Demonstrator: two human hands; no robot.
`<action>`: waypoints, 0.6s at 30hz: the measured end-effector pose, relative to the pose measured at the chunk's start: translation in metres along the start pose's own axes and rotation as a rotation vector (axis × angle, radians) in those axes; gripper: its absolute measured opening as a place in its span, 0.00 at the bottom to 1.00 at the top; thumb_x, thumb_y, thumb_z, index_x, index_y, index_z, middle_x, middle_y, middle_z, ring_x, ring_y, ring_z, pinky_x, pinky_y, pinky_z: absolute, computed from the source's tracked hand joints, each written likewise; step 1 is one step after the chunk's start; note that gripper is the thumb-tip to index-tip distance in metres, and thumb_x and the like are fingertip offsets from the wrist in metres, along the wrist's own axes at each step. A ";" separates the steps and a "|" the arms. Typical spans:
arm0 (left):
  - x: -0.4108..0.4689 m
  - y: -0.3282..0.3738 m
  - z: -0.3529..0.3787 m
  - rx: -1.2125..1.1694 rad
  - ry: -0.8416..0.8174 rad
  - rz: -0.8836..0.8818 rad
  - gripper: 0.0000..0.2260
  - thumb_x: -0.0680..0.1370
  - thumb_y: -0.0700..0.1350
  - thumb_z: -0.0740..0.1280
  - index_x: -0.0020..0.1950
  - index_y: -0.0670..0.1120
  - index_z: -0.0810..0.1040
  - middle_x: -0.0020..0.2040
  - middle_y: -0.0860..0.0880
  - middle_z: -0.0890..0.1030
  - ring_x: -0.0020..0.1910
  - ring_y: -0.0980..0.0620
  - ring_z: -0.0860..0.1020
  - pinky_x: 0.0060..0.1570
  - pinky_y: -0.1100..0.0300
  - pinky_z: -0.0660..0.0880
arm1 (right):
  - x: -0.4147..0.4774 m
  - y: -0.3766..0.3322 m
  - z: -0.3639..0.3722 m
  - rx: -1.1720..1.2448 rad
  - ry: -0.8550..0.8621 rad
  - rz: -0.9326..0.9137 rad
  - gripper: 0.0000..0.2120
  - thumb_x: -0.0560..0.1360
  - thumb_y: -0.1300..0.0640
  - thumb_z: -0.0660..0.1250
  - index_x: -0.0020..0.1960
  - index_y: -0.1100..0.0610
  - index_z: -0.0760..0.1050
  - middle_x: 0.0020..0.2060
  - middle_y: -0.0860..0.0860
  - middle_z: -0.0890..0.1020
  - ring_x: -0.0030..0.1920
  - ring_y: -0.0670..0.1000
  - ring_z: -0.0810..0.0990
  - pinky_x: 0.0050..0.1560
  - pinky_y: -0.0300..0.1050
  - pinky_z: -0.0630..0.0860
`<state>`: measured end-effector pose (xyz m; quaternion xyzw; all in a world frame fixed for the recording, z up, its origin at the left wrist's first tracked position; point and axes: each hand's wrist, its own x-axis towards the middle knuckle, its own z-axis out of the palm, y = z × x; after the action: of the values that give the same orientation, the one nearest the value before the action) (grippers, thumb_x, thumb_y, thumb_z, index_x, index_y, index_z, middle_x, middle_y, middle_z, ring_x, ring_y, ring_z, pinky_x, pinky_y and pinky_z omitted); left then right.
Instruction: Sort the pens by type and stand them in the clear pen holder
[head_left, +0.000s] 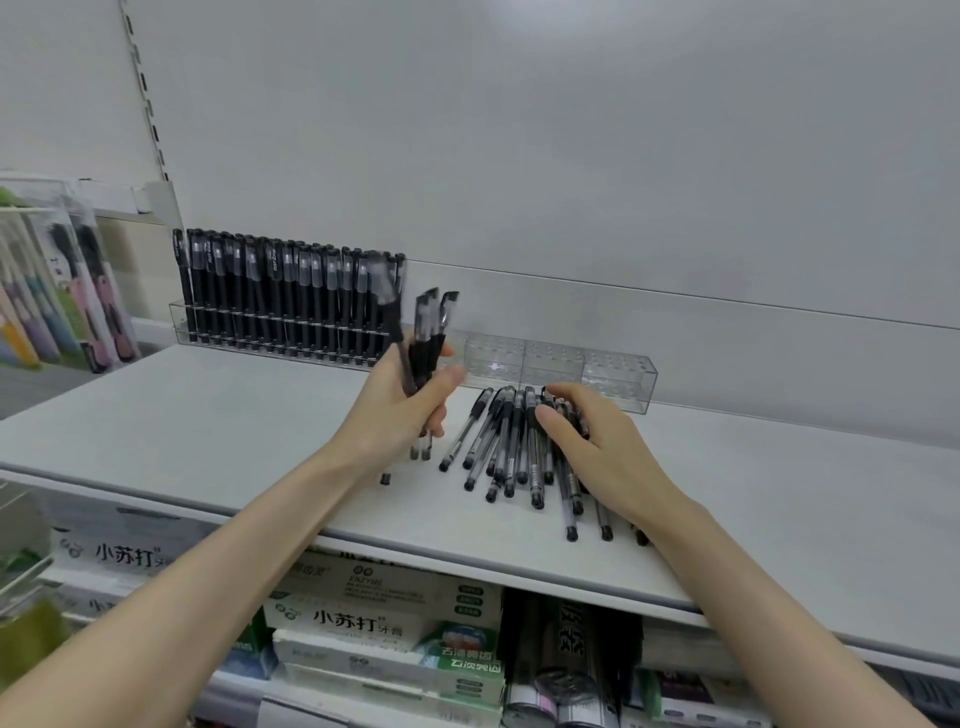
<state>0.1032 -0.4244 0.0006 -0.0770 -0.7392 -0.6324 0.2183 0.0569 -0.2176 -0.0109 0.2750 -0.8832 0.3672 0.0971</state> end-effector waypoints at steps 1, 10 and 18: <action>0.001 0.003 0.000 0.000 -0.015 -0.006 0.05 0.78 0.43 0.65 0.52 0.47 0.71 0.33 0.46 0.68 0.26 0.53 0.68 0.31 0.56 0.71 | 0.001 -0.002 -0.001 0.008 0.004 -0.010 0.21 0.80 0.45 0.57 0.70 0.51 0.68 0.67 0.45 0.73 0.67 0.47 0.68 0.68 0.48 0.64; 0.012 0.007 -0.013 -0.068 -0.349 -0.078 0.11 0.81 0.44 0.60 0.40 0.40 0.69 0.28 0.51 0.69 0.28 0.53 0.68 0.30 0.64 0.69 | 0.049 -0.058 0.011 0.392 -0.033 -0.065 0.15 0.79 0.49 0.61 0.63 0.51 0.74 0.55 0.41 0.79 0.56 0.37 0.76 0.57 0.33 0.70; 0.057 -0.003 -0.048 0.003 -0.416 -0.093 0.06 0.80 0.43 0.63 0.47 0.41 0.72 0.33 0.44 0.79 0.29 0.50 0.77 0.30 0.63 0.73 | 0.099 -0.078 0.035 0.531 0.037 -0.010 0.10 0.76 0.54 0.67 0.52 0.59 0.80 0.46 0.51 0.85 0.47 0.46 0.82 0.54 0.41 0.78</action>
<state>0.0624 -0.4801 0.0269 -0.1713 -0.7720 -0.6113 0.0314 0.0191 -0.3282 0.0473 0.2886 -0.7525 0.5907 0.0392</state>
